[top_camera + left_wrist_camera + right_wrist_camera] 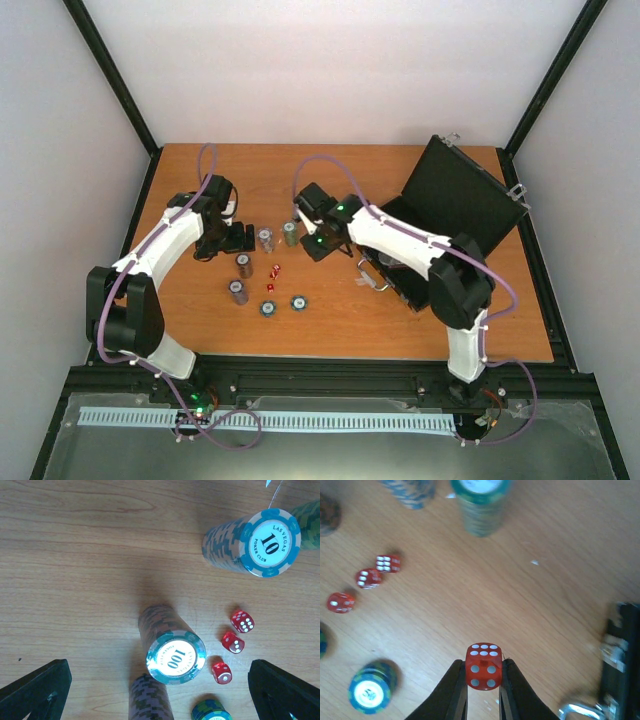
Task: Pack up texas hold em set
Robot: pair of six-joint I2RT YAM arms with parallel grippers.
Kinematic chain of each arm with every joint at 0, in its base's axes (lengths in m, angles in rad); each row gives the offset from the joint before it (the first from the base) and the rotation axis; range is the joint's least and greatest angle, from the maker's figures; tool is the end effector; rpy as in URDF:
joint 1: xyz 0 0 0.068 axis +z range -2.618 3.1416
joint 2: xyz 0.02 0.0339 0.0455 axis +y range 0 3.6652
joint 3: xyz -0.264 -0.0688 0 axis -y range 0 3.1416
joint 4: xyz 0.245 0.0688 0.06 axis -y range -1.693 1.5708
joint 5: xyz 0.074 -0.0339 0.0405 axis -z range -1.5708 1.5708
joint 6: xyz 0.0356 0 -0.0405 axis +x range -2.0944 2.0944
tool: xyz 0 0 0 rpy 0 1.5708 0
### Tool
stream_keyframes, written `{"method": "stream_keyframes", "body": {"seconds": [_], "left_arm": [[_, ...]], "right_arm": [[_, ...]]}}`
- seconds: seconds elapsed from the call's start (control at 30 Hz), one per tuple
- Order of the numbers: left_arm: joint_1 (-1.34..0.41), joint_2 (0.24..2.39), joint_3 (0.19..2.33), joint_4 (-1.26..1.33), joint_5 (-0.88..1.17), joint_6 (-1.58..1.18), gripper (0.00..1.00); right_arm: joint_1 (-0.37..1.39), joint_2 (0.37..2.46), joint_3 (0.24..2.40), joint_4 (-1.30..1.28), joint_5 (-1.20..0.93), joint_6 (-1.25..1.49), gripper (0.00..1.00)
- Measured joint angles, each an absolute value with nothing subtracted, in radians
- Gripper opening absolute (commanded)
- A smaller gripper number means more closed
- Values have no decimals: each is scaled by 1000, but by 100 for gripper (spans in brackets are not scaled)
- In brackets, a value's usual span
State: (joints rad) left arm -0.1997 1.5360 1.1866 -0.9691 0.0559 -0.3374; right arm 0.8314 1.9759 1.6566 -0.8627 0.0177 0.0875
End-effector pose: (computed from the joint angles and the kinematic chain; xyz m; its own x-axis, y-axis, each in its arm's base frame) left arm 0.2828 -0.0593 0.2438 -0.9657 -0.1418 -0.2176 -0.1144 0.9844 -0.1337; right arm 0.2815 0.3077 0.2348 -0.6853 -0.6218 -0.3791 -0.6769 0.7358 0.0168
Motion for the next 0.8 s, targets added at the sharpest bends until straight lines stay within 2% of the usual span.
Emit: {"method": "stream_keyframes", "body": {"seconds": [0.2,0.43,0.8], "left_arm": [[-200,1536,1187,-968,56,-337,100],[-200,1536,1187,-967,57,-337,100],[-200,1536,1187,-966,57,-337,100]], "right_arm": [[733,1876,1517,-861,107,120,3],[509,1794,1324,-855,210,180,3],[373,1769,1216,-815,237,256,3]]}}
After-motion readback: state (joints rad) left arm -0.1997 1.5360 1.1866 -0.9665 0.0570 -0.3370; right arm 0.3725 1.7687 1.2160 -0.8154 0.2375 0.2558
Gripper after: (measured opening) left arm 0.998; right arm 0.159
